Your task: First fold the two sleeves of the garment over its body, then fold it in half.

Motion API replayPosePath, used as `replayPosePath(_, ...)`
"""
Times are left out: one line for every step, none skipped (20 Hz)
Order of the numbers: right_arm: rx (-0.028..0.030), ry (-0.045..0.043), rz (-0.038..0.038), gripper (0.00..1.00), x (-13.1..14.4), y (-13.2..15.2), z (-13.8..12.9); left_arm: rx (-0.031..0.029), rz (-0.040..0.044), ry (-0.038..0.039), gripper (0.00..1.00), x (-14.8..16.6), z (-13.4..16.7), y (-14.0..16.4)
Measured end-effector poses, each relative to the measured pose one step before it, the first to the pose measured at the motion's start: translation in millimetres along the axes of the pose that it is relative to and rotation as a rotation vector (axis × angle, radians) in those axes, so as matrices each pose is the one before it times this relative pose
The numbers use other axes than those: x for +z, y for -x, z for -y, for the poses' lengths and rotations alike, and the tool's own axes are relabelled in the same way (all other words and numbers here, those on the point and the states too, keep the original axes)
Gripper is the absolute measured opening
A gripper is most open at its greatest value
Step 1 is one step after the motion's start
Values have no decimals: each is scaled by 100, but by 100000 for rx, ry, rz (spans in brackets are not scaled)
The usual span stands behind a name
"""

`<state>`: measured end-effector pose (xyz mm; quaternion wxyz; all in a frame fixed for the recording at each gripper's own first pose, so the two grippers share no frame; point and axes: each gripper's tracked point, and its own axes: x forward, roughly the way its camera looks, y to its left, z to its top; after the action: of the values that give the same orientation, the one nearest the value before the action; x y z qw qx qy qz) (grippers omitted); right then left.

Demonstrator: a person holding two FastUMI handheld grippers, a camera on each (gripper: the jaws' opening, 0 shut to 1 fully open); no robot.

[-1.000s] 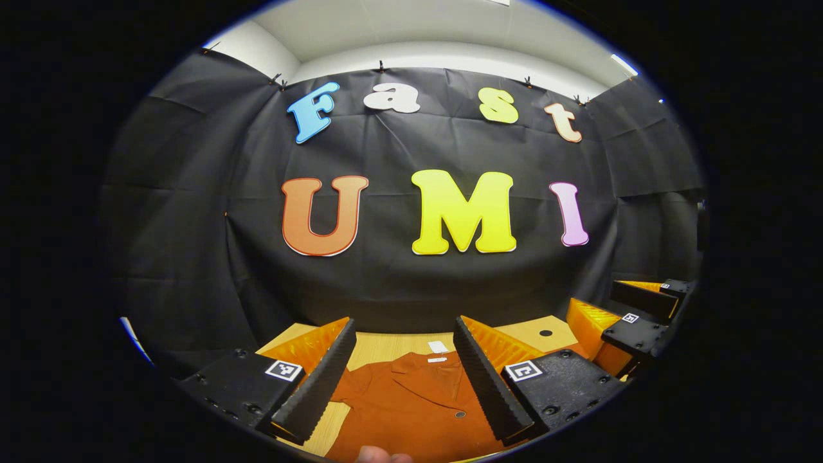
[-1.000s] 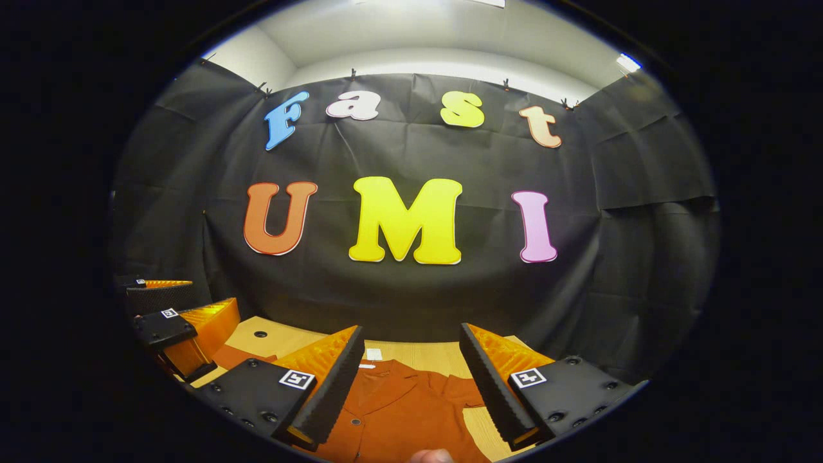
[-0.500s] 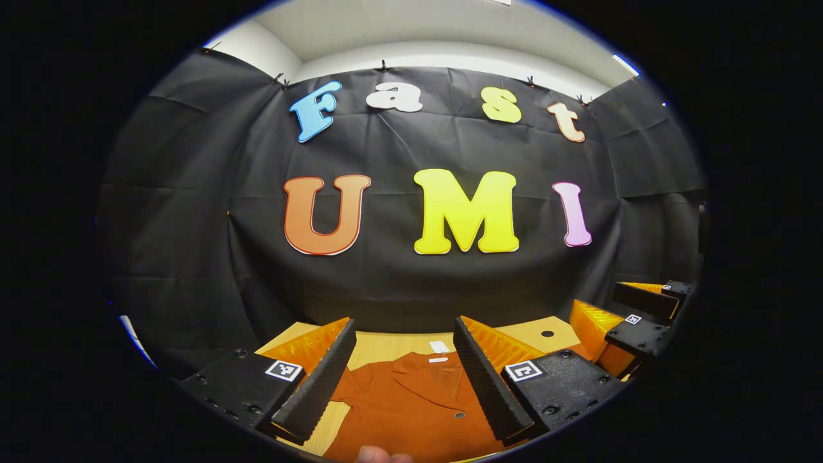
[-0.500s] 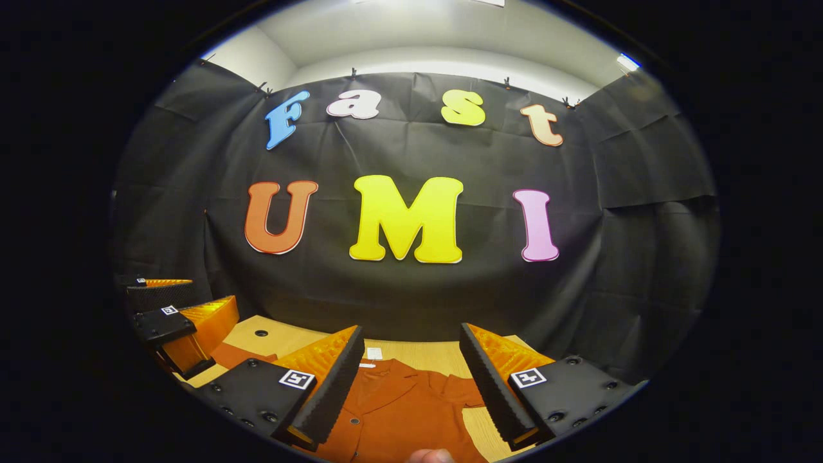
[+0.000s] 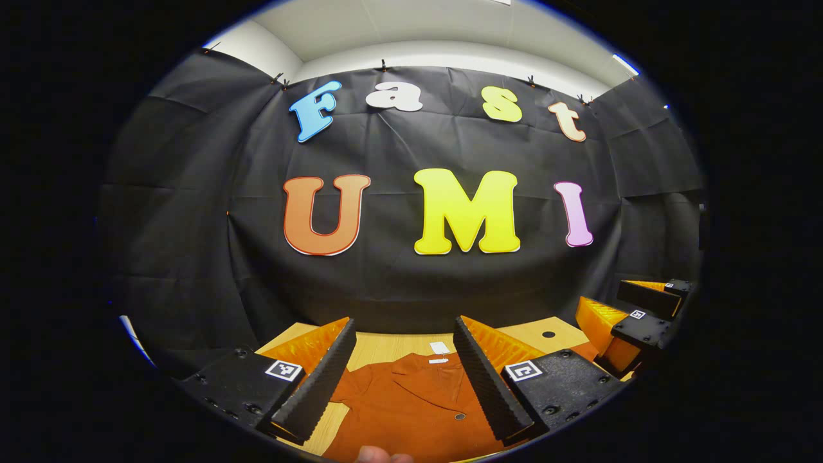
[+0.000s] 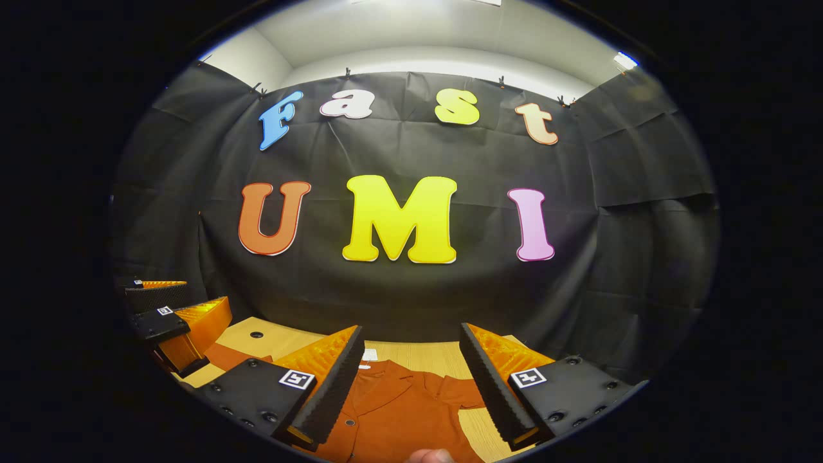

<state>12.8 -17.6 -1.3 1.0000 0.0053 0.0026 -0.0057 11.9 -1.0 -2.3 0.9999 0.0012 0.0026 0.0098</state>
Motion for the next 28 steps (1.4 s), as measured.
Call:
replayPosePath(117, 178, -113, 94, -88, -35, -84, 223, -174, 29, 99, -122, -68, -33)
replayPosePath(252, -65, -113, 95, 5, -57, -89, 228, -304, -55, 99, -37, -16, -18)
replayPosePath(169, -122, -73, 95, -71, -10, -43, 109, 61, 19, 99, 82, -129, 118)
replayPosePath(82, -107, -19, 95, 28, -29, -22, 223, 246, -85, 99, 152, -99, 7)
replayPosePath(98, 36, -183, 94, -138, -12, 3, 261, 269, -253, 99, -58, 3, -147)
replayPosePath(0, 85, -71, 94, 3, -67, 24, 35, -82, -320, 98, 24, 53, -13)
replayPosePath(-9, -146, -71, 94, -2, -52, 36, 68, -140, -53, 98, -106, -30, -8)
replayPosePath(-30, -186, -47, 93, 5, -12, 75, 104, -347, 96, 99, -132, -69, 57)
replayPosePath(-74, -117, -74, 93, -100, -44, 19, 190, -398, 224, 99, -230, 0, -28)
replayPosePath(-59, 46, -205, 93, -17, -2, 88, 162, -266, 165, 99, -52, -101, 72)
replayPosePath(-7, -19, -73, 93, -65, -36, 108, 118, -56, 7, 99, 69, 65, 69)
replayPosePath(6, -86, -7, 94, 23, 55, 76, 136, 64, -148, 99, 52, -18, -1)
replayPosePath(-28, 33, -94, 94, -61, -117, 86, 151, 11, -275, 99, -26, -27, -206)
replayPosePath(-8, 39, -116, 94, 16, -52, 101, 191, 221, -325, 99, 27, -4, -30)
replayPosePath(-1, -87, 257, 93, 49, -119, 169, 149, 19, -70, 99, -134, 100, 90)
replayPosePath(62, -40, 134, 94, 129, -133, 129, 140, -25, 77, 99, 38, 35, 36)
replayPosePath(36, -86, 29, 94, -68, -111, 113, 272, -188, -58, 99, 56, 51, -64)
replayPosePath(142, -205, 34, 94, 61, -97, 110, 169, 114, 29, 98, 17, 25, -90)
replayPosePath(194, -131, -152, 94, -88, -131, 192, 190, -244, -6, 99, -114, 124, -3)
replayPosePath(186, 42, -354, 94, -60, -162, 191, 20, -97, 64, 98, -18, 203, -120)
replayPosePath(665, 113, -750, 94, -346, -232, 55, 58, -364, -104, 98, -78, 129, -32)
replayPosePath(395, -72, -1335, 94, -430, -224, 223, 12, -602, -225, 98, -115, 127, -20)
replayPosePath(84, -688, -1236, 94, -473, -5, 475, -42, -530, -339, 98, -313, 198, -58)
replayPosePath(-284, -856, -1171, 94, -258, -138, 592, -137, -729, -222, 98, -169, 289, 1)
replayPosePath(-685, -531, -892, 94, -276, -172, 715, -4, -586, -393, 98, -218, 117, -18)
replayPosePath(-657, -222, -537, 94, -113, -225, 771, -221, -707, -539, 98, -242, 225, -131)
replayPosePath(-657, -21, -491, 94, -337, -282, 880, -437, -916, -581, 98, -240, 328, -144)
replayPosePath(-612, 451, -641, 94, -245, -361, 1032, -362, -863, -617, 98, -185, 276, 1)
